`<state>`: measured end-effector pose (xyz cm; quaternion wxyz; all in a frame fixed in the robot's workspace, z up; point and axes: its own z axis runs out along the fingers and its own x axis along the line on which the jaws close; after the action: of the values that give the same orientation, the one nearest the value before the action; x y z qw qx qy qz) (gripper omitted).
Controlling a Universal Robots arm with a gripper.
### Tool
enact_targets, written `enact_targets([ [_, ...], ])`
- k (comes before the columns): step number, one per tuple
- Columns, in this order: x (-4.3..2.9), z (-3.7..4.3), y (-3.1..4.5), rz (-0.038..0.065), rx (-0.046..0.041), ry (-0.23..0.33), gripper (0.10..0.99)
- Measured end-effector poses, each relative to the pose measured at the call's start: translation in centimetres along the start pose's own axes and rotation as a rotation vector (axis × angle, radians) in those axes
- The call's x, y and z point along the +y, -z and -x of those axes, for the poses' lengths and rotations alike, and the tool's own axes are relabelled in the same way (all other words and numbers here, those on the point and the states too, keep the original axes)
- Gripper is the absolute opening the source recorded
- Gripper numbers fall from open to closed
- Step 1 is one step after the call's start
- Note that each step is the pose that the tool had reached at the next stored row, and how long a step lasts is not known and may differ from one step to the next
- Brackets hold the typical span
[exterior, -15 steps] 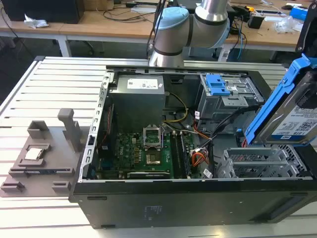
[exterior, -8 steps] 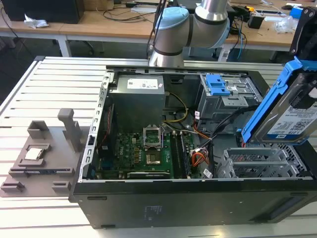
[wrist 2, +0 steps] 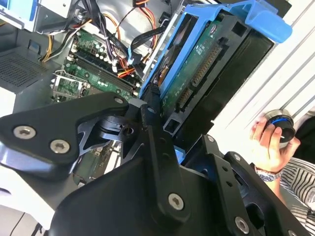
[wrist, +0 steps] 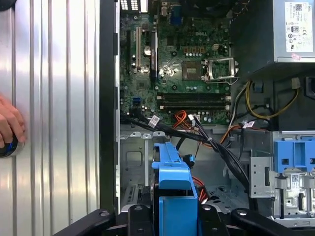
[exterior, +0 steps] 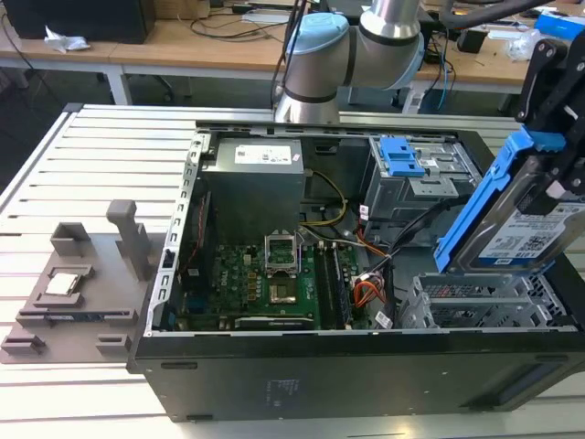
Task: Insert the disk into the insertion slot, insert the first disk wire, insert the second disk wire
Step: 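Insert the disk into the insertion slot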
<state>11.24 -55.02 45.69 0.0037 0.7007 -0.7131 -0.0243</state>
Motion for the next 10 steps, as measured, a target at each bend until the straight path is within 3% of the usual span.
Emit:
enact_targets([
  [2,0.05,-0.12,-0.64,0.0,0.0,0.0,0.361],
  [10,0.14,-0.43,-1.93,0.0,0.0002,0.0,0.361],
])
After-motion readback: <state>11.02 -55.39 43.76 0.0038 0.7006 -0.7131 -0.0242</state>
